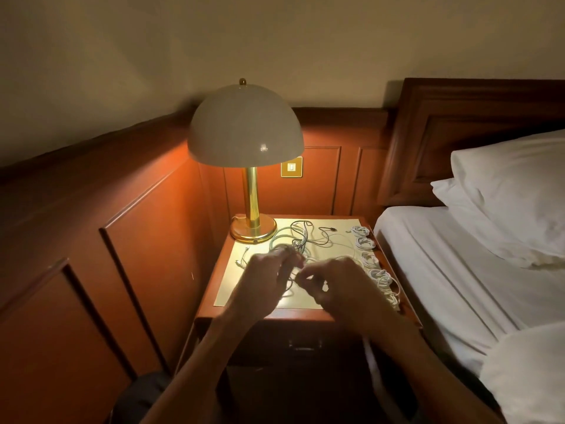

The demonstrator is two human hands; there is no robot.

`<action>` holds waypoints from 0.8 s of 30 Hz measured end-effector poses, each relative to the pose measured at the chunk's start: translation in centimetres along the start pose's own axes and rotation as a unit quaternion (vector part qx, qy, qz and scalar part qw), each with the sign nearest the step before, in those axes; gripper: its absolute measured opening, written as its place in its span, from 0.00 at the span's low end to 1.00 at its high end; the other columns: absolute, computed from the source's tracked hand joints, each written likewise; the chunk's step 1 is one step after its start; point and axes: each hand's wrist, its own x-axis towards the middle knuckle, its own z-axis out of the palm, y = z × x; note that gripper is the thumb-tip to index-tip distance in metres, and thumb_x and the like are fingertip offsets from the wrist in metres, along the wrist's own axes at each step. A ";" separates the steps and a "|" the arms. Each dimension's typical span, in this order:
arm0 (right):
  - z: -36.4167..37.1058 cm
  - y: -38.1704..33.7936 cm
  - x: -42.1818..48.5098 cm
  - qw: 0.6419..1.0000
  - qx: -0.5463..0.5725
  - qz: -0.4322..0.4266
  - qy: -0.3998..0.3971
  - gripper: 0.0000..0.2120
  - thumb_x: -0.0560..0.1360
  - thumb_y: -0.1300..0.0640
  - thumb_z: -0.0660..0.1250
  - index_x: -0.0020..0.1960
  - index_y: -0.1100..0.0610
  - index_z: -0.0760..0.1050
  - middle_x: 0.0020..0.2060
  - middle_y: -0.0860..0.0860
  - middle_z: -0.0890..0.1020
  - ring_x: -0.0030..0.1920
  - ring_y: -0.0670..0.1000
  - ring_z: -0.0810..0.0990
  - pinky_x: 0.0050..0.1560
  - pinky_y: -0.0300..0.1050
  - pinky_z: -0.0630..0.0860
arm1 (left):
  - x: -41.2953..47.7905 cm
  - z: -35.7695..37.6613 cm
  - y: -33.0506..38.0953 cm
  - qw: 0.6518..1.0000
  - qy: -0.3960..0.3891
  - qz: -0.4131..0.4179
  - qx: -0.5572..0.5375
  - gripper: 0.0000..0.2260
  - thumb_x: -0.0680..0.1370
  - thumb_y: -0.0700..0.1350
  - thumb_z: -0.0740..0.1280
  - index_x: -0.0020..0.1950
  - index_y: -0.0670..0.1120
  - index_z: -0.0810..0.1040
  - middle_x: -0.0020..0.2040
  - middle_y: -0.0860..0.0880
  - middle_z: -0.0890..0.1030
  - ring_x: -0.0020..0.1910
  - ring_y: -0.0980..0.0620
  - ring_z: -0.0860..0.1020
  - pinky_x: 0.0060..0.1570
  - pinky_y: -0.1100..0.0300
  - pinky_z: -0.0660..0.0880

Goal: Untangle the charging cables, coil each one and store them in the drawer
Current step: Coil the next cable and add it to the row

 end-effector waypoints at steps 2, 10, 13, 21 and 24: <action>-2.1 1.4 1.2 1.000 -0.027 -0.011 -0.005 0.04 0.74 0.47 0.73 0.46 0.46 0.85 0.32 0.38 0.82 0.36 0.40 0.81 0.46 0.39 0.78 | -0.9 0.0 -0.1 0.994 -0.075 -0.043 -0.063 0.13 0.84 0.44 0.60 0.45 0.41 0.79 0.38 0.52 0.82 0.36 0.60 0.81 0.39 0.69 0.73; 0.7 3.7 1.9 0.948 0.313 0.026 0.046 0.07 0.74 0.50 0.71 0.44 0.52 0.86 0.29 0.51 0.80 0.29 0.48 0.73 0.31 0.40 0.68 | -0.6 -1.9 2.3 0.917 -0.103 -0.105 -0.370 0.14 0.81 0.48 0.62 0.40 0.45 0.81 0.34 0.52 0.79 0.40 0.54 0.79 0.52 0.56 0.78; 4.5 2.3 0.7 0.945 0.307 0.048 0.104 0.10 0.81 0.55 0.65 0.57 0.54 0.84 0.27 0.45 0.75 0.27 0.41 0.70 0.30 0.35 0.66 | -0.9 -0.4 2.3 0.876 0.024 -0.191 -0.442 0.12 0.81 0.40 0.60 0.48 0.39 0.82 0.42 0.44 0.82 0.43 0.54 0.83 0.51 0.56 0.81; 6.1 0.6 -1.4 0.992 0.124 0.032 -0.002 0.10 0.82 0.54 0.64 0.60 0.51 0.82 0.38 0.42 0.83 0.36 0.41 0.81 0.40 0.32 0.74 | 0.6 1.5 0.1 0.940 0.205 -0.179 -0.207 0.13 0.84 0.47 0.59 0.49 0.45 0.81 0.51 0.49 0.86 0.52 0.55 0.83 0.54 0.65 0.76; 3.6 1.1 -0.9 0.995 -0.097 -0.020 -0.028 0.07 0.82 0.50 0.63 0.55 0.47 0.80 0.44 0.48 0.83 0.44 0.50 0.83 0.46 0.47 0.80 | -1.1 2.3 -1.0 0.998 0.048 -0.038 -0.024 0.09 0.83 0.44 0.61 0.47 0.47 0.79 0.44 0.53 0.84 0.43 0.61 0.83 0.42 0.69 0.76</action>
